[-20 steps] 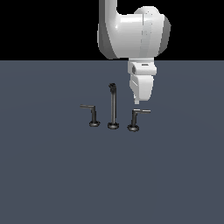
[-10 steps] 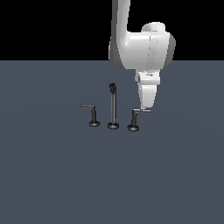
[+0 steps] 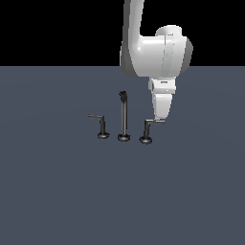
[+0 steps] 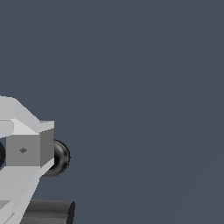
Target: Turn on the faucet by rotating a designated handle.
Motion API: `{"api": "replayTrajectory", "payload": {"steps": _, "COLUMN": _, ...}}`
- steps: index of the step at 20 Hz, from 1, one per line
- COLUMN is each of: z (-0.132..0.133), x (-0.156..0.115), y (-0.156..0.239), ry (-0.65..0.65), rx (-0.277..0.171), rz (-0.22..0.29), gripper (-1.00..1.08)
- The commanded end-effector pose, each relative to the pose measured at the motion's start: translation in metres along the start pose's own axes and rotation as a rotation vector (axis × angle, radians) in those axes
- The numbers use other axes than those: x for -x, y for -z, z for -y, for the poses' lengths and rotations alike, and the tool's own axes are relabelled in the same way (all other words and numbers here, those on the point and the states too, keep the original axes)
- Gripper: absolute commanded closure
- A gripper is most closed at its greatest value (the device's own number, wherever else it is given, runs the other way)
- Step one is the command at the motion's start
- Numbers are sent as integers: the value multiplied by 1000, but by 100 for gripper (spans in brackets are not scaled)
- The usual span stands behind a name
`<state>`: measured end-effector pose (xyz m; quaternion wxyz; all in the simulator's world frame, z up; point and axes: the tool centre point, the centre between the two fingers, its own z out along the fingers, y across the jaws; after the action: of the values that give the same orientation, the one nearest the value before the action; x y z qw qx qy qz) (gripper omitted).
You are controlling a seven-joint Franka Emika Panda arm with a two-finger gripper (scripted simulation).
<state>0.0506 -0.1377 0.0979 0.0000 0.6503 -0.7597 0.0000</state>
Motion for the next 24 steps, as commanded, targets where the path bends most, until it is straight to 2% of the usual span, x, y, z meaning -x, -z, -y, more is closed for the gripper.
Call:
{"api": "replayTrajectory", "payload": {"steps": 1, "z": -5, "x": -3, "y": 0, "ry": 0, "rx": 0, "rz": 0, "gripper": 108}}
{"api": "replayTrajectory", "payload": {"steps": 12, "z": -38, "x": -19, "y": 0, "ry": 0, "rx": 0, "rz": 0, "gripper": 108}}
{"api": "replayTrajectory", "payload": {"steps": 14, "z": -30, "x": -12, "y": 0, "ry": 8, "rx": -11, "rz": 2, "gripper": 108}}
{"api": "replayTrajectory", "payload": {"steps": 24, "z": -63, "x": -7, "y": 0, "ry": 3, "rx": -4, "rz": 1, "gripper": 108}}
